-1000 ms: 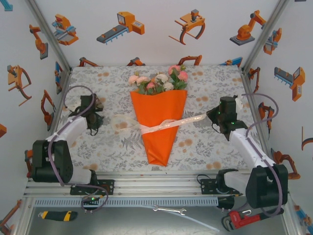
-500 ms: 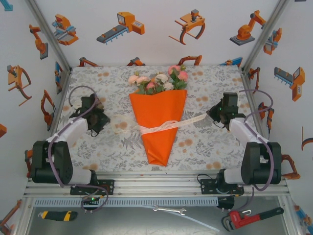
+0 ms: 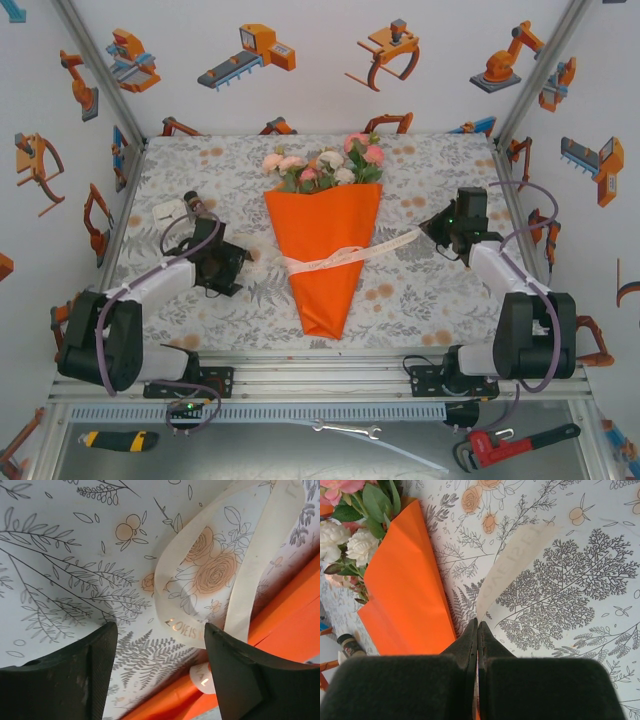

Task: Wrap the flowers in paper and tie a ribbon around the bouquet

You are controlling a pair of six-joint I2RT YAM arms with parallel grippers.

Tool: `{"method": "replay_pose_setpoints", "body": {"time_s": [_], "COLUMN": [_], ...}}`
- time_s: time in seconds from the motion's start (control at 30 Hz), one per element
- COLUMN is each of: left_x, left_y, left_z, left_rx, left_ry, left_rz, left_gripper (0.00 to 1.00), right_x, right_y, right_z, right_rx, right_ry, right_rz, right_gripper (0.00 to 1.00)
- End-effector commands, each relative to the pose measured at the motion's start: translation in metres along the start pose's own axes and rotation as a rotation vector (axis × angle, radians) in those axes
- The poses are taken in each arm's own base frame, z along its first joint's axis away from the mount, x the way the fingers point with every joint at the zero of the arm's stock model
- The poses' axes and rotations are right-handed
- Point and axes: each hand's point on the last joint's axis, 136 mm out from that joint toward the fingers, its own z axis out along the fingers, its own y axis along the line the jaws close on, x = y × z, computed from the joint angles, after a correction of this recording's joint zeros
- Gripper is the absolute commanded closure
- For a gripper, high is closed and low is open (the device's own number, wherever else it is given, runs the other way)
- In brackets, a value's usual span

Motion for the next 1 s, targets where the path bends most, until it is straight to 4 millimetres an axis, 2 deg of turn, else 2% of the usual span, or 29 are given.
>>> {"method": "replay_pose_setpoints", "body": {"time_s": [0.0,0.1,0.27,0.3,0.4,0.47,0.57,0.63,0.77,0.97], "left_x": [0.000,-0.002,-0.012,-0.018,-0.046,-0.069,-0.094,-0.106,-0.118,-0.147], "left_y": [0.018,0.017,-0.002,-0.005,-0.005,0.009,0.027,0.034,0.040,0.069], "left_z": [0.013,0.022,0.030,0.028,0.012,-0.002,-0.010,-0.012,-0.015,-0.030], "left_rx": [-0.087,-0.084,-0.024,-0.019,-0.048,-0.100,-0.120,-0.127,-0.129,-0.159], "left_ry": [-0.018,-0.028,-0.028,-0.036,-0.113,-0.188,-0.226,-0.231,-0.233,-0.304], "left_rz": [-0.097,-0.098,-0.040,-0.022,0.042,0.039,0.000,-0.016,-0.034,-0.121], "left_gripper": [0.32,0.46,0.97,1.00,1.00,1.00,1.00,1.00,1.00,1.00], "right_x": [-0.006,-0.007,-0.007,-0.009,-0.018,-0.027,-0.038,-0.042,-0.049,-0.070], "right_y": [0.010,0.009,0.009,0.008,-0.002,-0.013,-0.026,-0.034,-0.055,-0.100], "right_z": [-0.006,-0.009,-0.011,-0.011,-0.013,-0.014,-0.011,-0.008,0.000,0.007], "right_rx": [-0.037,-0.037,-0.031,-0.024,0.035,0.079,0.117,0.147,0.215,0.298], "right_ry": [-0.018,-0.026,-0.031,-0.037,-0.075,-0.096,-0.115,-0.123,-0.137,-0.146], "right_rz": [0.006,0.004,0.002,0.001,0.000,0.015,0.027,0.024,0.040,0.141], "right_gripper": [1.00,1.00,1.00,1.00,1.00,1.00,1.00,1.00,1.00,1.00]}}
